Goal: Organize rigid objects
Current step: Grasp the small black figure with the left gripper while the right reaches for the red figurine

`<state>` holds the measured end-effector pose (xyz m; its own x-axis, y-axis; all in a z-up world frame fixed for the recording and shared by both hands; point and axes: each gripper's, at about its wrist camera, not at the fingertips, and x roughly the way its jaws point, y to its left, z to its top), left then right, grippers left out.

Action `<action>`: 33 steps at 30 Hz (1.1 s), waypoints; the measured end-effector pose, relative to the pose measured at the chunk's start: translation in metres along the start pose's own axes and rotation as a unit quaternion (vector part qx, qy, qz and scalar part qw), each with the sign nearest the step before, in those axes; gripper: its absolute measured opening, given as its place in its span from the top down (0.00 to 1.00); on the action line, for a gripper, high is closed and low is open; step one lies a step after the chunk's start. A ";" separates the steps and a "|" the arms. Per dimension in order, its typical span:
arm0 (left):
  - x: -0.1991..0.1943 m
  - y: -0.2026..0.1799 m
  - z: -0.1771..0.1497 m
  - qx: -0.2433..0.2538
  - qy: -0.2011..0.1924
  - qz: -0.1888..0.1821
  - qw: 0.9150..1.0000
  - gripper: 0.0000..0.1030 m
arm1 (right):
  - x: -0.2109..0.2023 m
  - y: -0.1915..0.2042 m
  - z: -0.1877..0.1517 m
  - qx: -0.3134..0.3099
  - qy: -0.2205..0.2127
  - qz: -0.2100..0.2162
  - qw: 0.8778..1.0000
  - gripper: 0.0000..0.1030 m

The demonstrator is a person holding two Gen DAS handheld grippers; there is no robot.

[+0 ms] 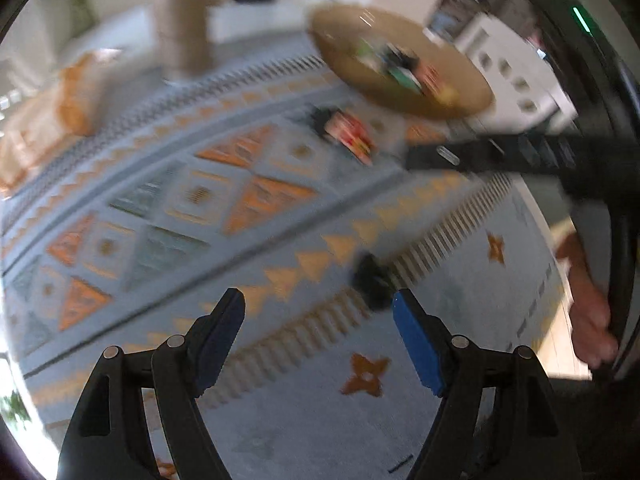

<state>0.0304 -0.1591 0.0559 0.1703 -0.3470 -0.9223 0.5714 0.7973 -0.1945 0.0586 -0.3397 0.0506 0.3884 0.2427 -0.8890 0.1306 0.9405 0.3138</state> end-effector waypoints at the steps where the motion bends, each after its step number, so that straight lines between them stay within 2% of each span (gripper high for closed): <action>1: 0.010 -0.006 -0.001 0.009 0.013 -0.010 1.000 0.29 | 0.004 0.001 0.001 -0.002 0.003 0.001 1.000 0.44; 4: 0.026 -0.017 -0.001 0.026 0.028 -0.024 0.999 0.33 | 0.019 0.006 0.010 -0.013 0.008 -0.001 1.000 0.44; 8: 0.042 -0.025 0.004 0.056 0.033 -0.009 0.998 0.36 | 0.036 0.007 0.019 -0.028 0.014 -0.012 0.999 0.44; 10: 0.049 -0.025 0.006 0.056 0.039 -0.014 0.998 0.37 | 0.048 0.005 0.024 -0.024 0.022 -0.009 0.999 0.44; 15: 0.052 -0.031 0.009 0.072 0.031 -0.017 0.997 0.38 | 0.067 0.006 0.035 -0.029 0.032 -0.004 0.999 0.44; 18: 0.054 -0.038 0.013 0.080 0.026 -0.024 0.996 0.58 | 0.075 0.010 0.042 -0.034 0.025 -0.019 0.999 0.44; 21: 0.056 -0.045 0.017 0.084 0.029 -0.031 0.996 0.65 | 0.077 0.014 0.047 -0.042 0.015 -0.029 0.999 0.45; 24: 0.057 -0.049 0.021 0.083 0.028 -0.031 0.996 0.66 | 0.077 0.017 0.050 -0.054 0.001 -0.051 0.997 0.56; 26: 0.053 -0.042 0.020 0.072 0.024 -0.026 0.997 0.66 | 0.079 0.019 0.050 -0.064 -0.001 -0.052 0.997 0.85; 30: 0.044 -0.014 0.024 0.011 0.012 -0.018 1.000 0.66 | 0.074 0.020 0.046 -0.066 0.000 -0.038 0.997 0.90; 33: 0.037 0.010 0.026 -0.032 0.000 -0.003 0.999 0.66 | 0.060 0.026 0.035 -0.077 -0.002 -0.027 0.997 0.96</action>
<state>0.0632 -0.1766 0.0288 0.1675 -0.3521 -0.9208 0.5202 0.8250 -0.2209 0.1171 -0.3088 0.0166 0.3874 0.1894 -0.9023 0.0110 0.9776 0.2100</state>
